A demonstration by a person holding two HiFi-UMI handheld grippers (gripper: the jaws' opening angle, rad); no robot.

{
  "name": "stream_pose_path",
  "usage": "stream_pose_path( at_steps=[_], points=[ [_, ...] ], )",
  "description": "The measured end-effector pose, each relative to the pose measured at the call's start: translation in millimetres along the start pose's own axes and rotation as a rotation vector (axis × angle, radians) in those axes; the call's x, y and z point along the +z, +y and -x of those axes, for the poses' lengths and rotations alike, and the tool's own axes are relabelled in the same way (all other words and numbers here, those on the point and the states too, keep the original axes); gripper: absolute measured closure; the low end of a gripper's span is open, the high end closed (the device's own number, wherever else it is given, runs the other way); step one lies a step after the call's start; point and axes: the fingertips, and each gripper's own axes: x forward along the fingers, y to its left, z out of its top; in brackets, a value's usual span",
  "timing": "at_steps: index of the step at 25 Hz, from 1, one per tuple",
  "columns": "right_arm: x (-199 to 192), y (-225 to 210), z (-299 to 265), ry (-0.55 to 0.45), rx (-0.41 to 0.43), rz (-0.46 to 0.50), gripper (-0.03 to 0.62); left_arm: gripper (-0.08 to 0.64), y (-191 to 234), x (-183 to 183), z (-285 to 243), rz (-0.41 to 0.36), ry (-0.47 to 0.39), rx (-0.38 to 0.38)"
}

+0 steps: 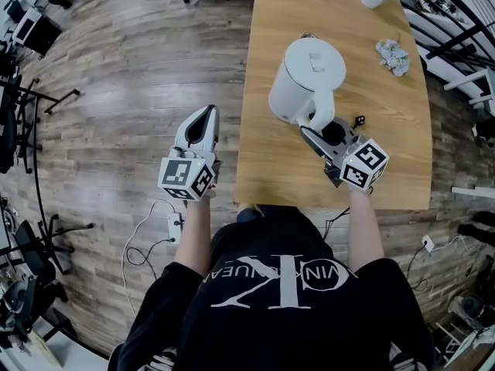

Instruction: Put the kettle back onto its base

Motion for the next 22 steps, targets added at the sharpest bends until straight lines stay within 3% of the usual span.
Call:
stream_pose_path(
  at_steps=[8,18,22],
  points=[
    [-28.3,-6.4,9.8,0.032,-0.141,-0.044,0.449,0.549,-3.6,1.9,12.3,-0.003,-0.001,-0.017],
    [-13.6,-2.3,43.2,-0.068,-0.294,-0.045,0.450,0.549,-14.0,3.3,24.7,-0.010,-0.002,-0.055],
    [-9.2,1.6,54.4,-0.091,-0.366,-0.031,0.493,0.549,-18.6,4.2,32.5,-0.015,-0.002,-0.071]
  ],
)
